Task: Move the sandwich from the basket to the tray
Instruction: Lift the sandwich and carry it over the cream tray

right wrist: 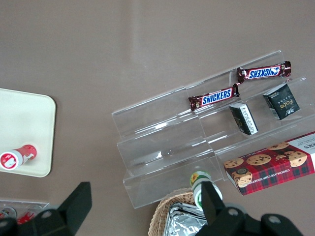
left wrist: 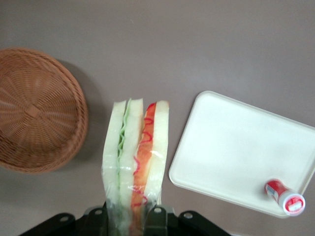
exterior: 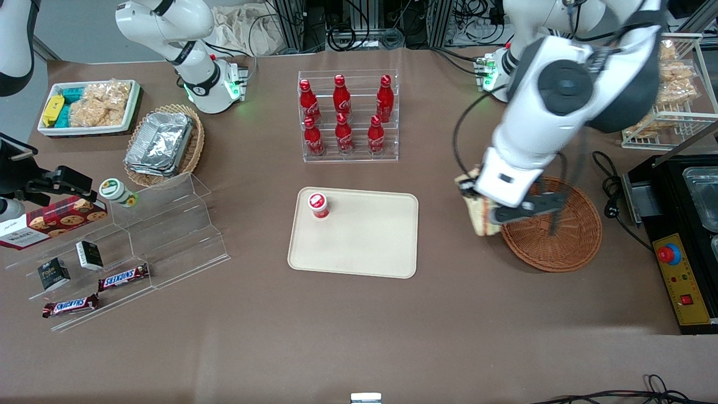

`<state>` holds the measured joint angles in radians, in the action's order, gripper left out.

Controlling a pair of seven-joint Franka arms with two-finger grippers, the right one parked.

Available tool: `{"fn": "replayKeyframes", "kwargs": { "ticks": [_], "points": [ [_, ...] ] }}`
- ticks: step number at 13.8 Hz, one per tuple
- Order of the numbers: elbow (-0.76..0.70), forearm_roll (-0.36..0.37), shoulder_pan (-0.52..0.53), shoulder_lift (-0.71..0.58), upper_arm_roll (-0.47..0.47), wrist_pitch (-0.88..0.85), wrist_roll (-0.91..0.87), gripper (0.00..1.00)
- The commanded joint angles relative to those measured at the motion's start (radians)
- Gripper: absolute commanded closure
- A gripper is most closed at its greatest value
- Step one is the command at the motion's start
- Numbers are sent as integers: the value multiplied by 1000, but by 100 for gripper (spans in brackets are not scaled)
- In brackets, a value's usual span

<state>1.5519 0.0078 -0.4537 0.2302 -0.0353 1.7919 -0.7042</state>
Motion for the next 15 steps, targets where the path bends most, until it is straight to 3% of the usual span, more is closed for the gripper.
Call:
{"fn": "replayKeyframes", "kwargs": {
  "ticks": [1,12,15],
  "points": [
    [-120,11,-83,137,14,10,-50,74],
    [-161,14,-181,484,14,328,-43,71],
    [-156,81,-209,533,14,330,-43,70]
  ]
}}
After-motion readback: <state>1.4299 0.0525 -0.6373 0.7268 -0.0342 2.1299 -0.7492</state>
